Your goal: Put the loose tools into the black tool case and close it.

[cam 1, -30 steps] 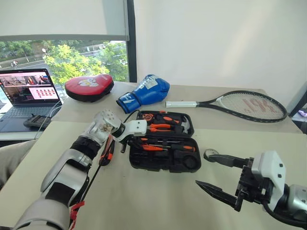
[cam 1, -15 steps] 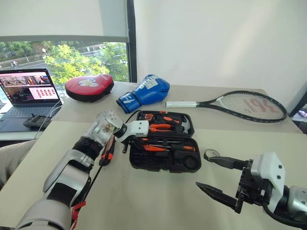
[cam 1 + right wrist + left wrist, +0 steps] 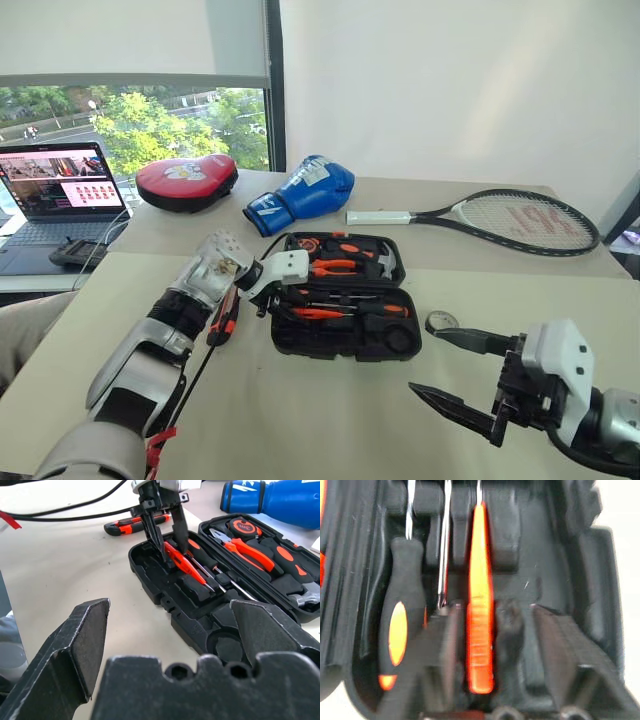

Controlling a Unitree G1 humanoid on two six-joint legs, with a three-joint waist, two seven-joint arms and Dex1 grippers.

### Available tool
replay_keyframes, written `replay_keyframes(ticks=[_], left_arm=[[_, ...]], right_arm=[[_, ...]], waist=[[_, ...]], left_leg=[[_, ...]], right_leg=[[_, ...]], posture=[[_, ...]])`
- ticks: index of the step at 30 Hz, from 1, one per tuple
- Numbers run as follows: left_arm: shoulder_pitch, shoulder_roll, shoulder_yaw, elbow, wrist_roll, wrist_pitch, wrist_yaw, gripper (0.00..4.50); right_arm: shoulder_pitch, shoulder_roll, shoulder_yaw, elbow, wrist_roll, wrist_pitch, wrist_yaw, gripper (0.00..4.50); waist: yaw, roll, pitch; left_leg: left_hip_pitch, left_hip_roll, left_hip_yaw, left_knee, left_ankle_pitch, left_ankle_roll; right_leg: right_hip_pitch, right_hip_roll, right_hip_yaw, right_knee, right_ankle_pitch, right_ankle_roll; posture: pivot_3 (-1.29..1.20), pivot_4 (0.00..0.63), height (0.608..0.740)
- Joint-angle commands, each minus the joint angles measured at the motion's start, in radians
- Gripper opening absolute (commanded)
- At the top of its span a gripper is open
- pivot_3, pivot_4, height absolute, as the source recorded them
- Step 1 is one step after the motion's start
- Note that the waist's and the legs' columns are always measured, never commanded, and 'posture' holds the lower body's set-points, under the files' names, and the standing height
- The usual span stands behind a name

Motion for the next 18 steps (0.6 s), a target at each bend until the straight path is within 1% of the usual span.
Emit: replay_keyframes(ticks=[1,2,3,4,5,6,7,8,9,11,13,15,18], left_arm=[[-0.015,0.035,0.139,-0.114,-0.157,0.196,-0.028,2.41],[-0.016,0.026,0.167,-0.115,-0.175,0.234,0.009,2.41],[-0.017,0.018,0.190,-0.112,-0.190,0.267,0.042,1.90],[-0.012,0.003,0.231,-0.117,-0.214,0.312,0.092,1.73],[0.002,-0.011,0.263,-0.125,-0.226,0.331,0.148,1.43],[0.014,-0.018,0.283,-0.136,-0.234,0.344,0.183,1.03],[0.053,-0.030,0.305,-0.181,-0.252,0.355,0.217,0.62],[0.086,-0.045,0.323,-0.226,-0.269,0.373,0.251,0.31],[0.128,-0.072,0.349,-0.283,-0.292,0.393,0.299,0.11],[0.226,-0.119,0.378,-0.372,-0.310,0.362,0.379,0.11],[0.301,-0.160,0.396,-0.418,-0.298,0.319,0.476,0.11],[0.395,-0.156,0.366,-0.496,-0.292,0.274,0.485,0.11],[0.470,-0.156,0.356,-0.546,-0.302,0.277,0.527,0.11]], right_arm=[[-0.001,0.000,-0.013,-0.023,0.007,-0.032,-0.009,4.50],[-0.007,0.001,-0.003,-0.020,0.004,-0.034,-0.012,4.50],[-0.013,0.001,0.005,-0.018,0.003,-0.035,-0.014,4.50],[-0.023,0.000,0.016,-0.014,0.001,-0.036,-0.016,4.50],[-0.029,0.000,0.022,-0.012,0.000,-0.037,-0.017,4.50],[-0.032,0.000,0.027,-0.010,0.000,-0.038,-0.018,4.50],[-0.036,-0.001,0.029,-0.007,-0.001,-0.039,-0.019,4.50],[-0.038,-0.002,0.030,-0.006,-0.001,-0.039,-0.020,4.50],[-0.041,-0.003,0.030,-0.003,-0.001,-0.039,-0.021,4.50],[-0.042,-0.004,0.029,0.000,-0.002,-0.039,-0.022,4.50],[-0.041,-0.003,0.028,-0.001,-0.002,-0.039,-0.023,4.50],[-0.034,-0.003,0.022,-0.009,0.002,-0.036,-0.028,4.50],[-0.023,-0.004,0.007,-0.015,0.014,-0.033,-0.032,4.50]], waist=[[-0.002,0.000,0.000],[-0.003,0.000,0.000],[-0.003,0.000,0.000],[-0.002,0.000,0.000],[-0.001,0.000,0.000],[0.000,0.000,0.000],[0.000,0.000,0.000],[-0.001,0.000,0.000],[-0.002,0.000,0.000],[-0.005,0.001,0.000],[-0.004,0.000,0.000],[-0.004,0.000,0.000],[-0.005,0.001,0.000]], left_leg=[[0.000,0.000,0.000,0.000,0.000,0.000],[0.000,0.000,0.000,0.000,0.000,0.000],[0.001,0.000,0.000,0.000,0.000,0.000],[0.001,0.000,0.000,0.000,0.000,-0.001],[0.002,0.000,0.000,0.000,0.001,-0.001],[0.002,0.000,0.000,0.000,0.000,-0.001],[0.002,0.000,-0.001,0.000,0.000,-0.001],[0.002,0.000,-0.001,0.001,0.000,-0.001],[0.003,0.000,-0.001,0.000,0.001,-0.001],[0.004,0.000,-0.001,0.000,0.005,-0.008],[0.003,0.000,-0.001,0.000,0.005,-0.009],[0.004,0.000,-0.001,0.000,0.005,-0.009],[0.004,0.000,-0.001,0.000,0.005,-0.009]], right_leg=[[0.000,0.000,0.000,0.000,0.000,0.000],[0.000,0.000,0.000,0.000,0.000,0.000],[0.000,0.000,0.000,0.000,0.000,0.000],[0.001,0.000,0.000,0.000,0.000,0.000],[0.002,0.000,0.000,0.000,0.000,0.000],[0.002,0.000,0.000,0.000,0.000,0.000],[0.002,0.000,0.000,0.000,0.000,0.001],[0.002,0.000,0.000,0.001,0.000,0.001],[0.002,0.000,0.001,0.001,0.000,0.001],[0.003,-0.001,0.002,0.001,0.000,0.001],[0.003,-0.001,0.002,0.000,0.000,0.001],[0.003,-0.001,0.002,0.000,0.000,0.001],[0.002,-0.002,0.002,0.001,0.001,0.000]], posture=[[0.00,0.150,0.740],[0.00,0.150,0.740],[0.00,0.150,0.740],[0.00,0.150,0.740],[0.00,0.150,0.740],[0.00,0.150,0.740],[0.00,0.150,0.740],[0.00,0.150,0.740],[0.00,0.150,0.740],[0.00,0.150,0.740],[0.00,0.150,0.740],[0.00,0.150,0.740],[0.00,0.150,0.740]])
